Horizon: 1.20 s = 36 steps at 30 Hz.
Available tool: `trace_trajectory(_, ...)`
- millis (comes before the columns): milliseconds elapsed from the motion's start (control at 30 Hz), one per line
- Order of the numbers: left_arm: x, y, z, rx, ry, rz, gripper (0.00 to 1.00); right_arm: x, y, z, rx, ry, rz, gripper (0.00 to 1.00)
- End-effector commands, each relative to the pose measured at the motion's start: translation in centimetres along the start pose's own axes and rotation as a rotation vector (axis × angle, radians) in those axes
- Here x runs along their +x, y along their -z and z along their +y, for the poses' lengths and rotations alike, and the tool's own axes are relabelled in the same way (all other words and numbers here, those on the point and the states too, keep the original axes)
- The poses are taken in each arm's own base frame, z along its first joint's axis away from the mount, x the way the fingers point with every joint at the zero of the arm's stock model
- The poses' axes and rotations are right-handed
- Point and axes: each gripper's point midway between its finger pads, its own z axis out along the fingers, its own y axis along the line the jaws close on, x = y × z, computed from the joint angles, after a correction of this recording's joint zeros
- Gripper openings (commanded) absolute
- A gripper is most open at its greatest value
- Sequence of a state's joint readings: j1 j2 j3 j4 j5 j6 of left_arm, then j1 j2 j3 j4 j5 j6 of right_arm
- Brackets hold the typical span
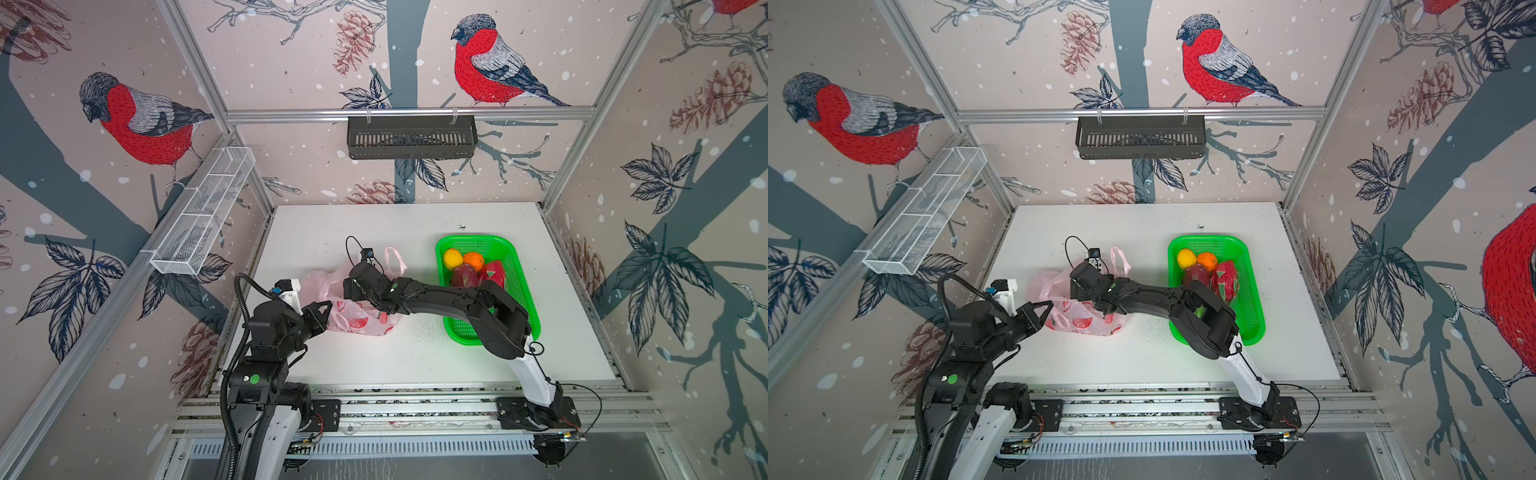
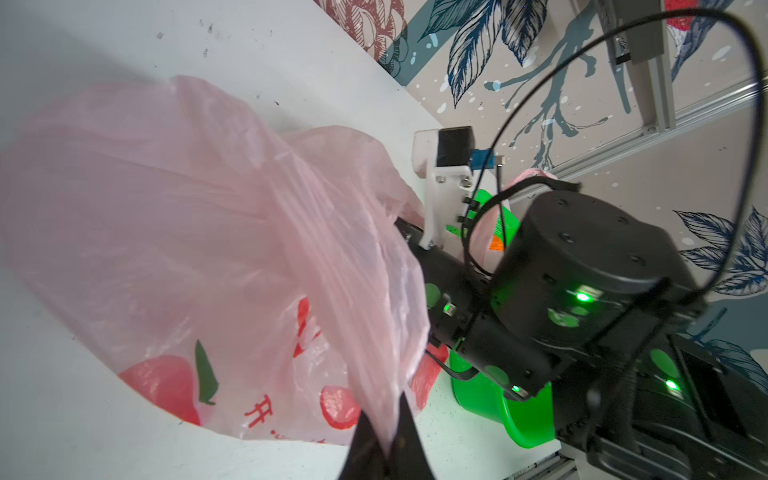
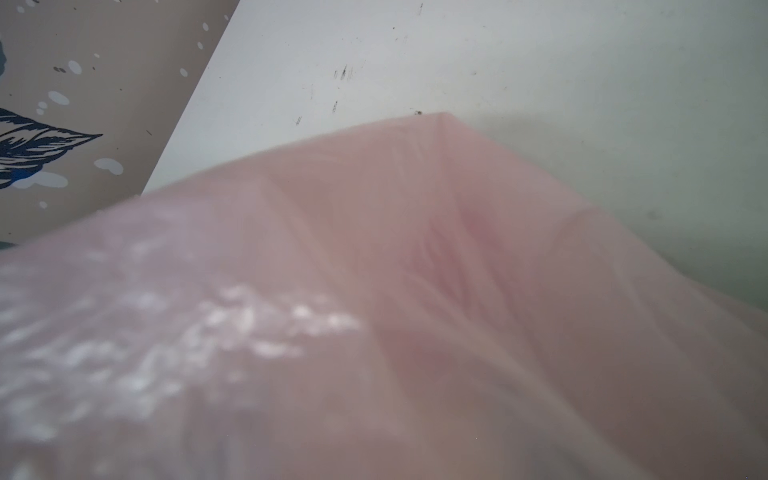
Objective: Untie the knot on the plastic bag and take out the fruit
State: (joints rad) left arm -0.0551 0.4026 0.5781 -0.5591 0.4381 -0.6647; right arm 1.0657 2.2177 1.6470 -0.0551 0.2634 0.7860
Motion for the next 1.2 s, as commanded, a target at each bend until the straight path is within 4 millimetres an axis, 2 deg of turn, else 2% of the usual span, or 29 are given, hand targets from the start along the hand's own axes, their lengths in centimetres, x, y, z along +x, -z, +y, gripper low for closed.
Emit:
trace_trajectory(0, -0.1, 0.5, -1.6, 0.071, -0.052, 0.006, 0.0, -0.9, -0.9, -0.5, 0.037, -0.048, -0.042, 0.91)
trace_trajectory(267, 1.0, 0.6, -2.7, 0.15, -0.084, 0.053, 0.0, -0.7, -2.9, -0.9, 0.06, -0.107, -0.051, 0.95)
trace_trajectory(633, 2.0, 0.9, -4.2, 0.258, -0.123, 0.09, 0.0, -0.1, -5.2, -1.9, 0.085, -0.151, -0.035, 0.94)
trace_trajectory(867, 2.3, 0.9, -4.2, 0.265, -0.113, 0.096, 0.0, 0.4, -6.1, -3.0, 0.118, -0.166, -0.021, 0.84)
trace_trajectory(1033, 2.2, 0.9, -4.0, 0.256, -0.11, 0.089, 0.0, 0.7, -6.1, -3.4, 0.123, -0.168, -0.015, 0.71)
trace_trajectory(1167, 2.3, 0.7, -3.0, 0.208, -0.091, 0.08, 0.0, 0.6, -5.4, -3.6, 0.118, -0.167, -0.018, 0.61)
